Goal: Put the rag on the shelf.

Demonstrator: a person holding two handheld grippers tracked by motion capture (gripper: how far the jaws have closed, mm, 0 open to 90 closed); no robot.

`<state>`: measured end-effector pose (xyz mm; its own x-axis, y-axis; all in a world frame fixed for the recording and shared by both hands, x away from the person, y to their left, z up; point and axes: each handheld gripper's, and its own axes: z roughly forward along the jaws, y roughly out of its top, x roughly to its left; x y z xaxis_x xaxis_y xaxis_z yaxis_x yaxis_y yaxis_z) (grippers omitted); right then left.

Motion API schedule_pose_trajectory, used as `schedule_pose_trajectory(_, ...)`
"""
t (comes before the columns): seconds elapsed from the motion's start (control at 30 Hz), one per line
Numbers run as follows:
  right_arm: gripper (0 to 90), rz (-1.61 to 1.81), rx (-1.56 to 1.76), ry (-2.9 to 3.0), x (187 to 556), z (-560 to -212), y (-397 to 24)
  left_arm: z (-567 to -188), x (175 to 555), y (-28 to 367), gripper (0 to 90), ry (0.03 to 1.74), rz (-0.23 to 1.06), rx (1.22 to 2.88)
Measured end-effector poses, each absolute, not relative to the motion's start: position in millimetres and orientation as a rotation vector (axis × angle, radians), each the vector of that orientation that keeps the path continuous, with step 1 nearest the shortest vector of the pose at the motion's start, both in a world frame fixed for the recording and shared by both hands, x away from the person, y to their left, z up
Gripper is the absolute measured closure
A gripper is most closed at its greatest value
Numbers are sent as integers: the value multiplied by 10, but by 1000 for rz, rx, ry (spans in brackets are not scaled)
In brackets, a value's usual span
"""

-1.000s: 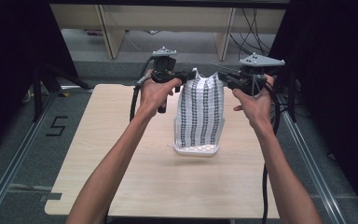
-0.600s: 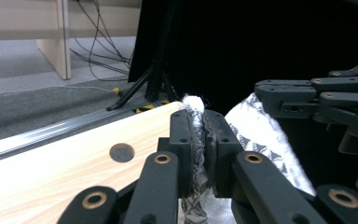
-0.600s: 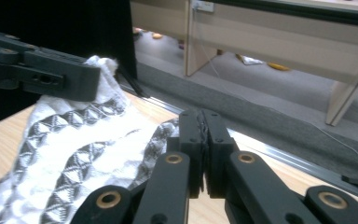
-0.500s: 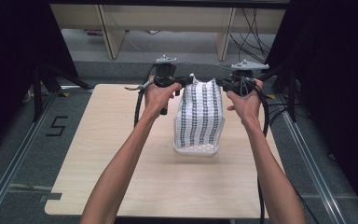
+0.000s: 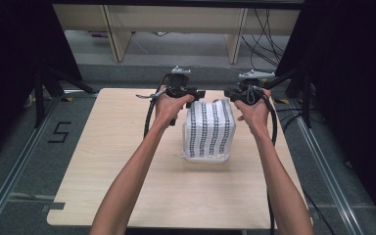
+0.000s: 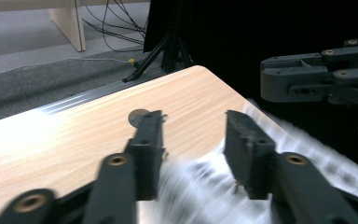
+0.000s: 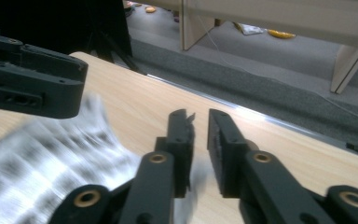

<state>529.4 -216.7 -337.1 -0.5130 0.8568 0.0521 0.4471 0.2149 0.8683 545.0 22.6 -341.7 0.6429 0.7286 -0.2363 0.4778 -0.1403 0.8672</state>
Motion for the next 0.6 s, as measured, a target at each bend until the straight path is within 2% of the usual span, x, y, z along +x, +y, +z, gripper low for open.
schedule_pose_trajectory(0.5,637,1253,1146,2081,5125,-3308,-2209,-3409,5292,448,420,981,276,1806)
schedule_pose_trajectory(0.6,563,1249,1168,2099,5067,-3296,-2200,-3416,5247,516,372,986,270,1844)
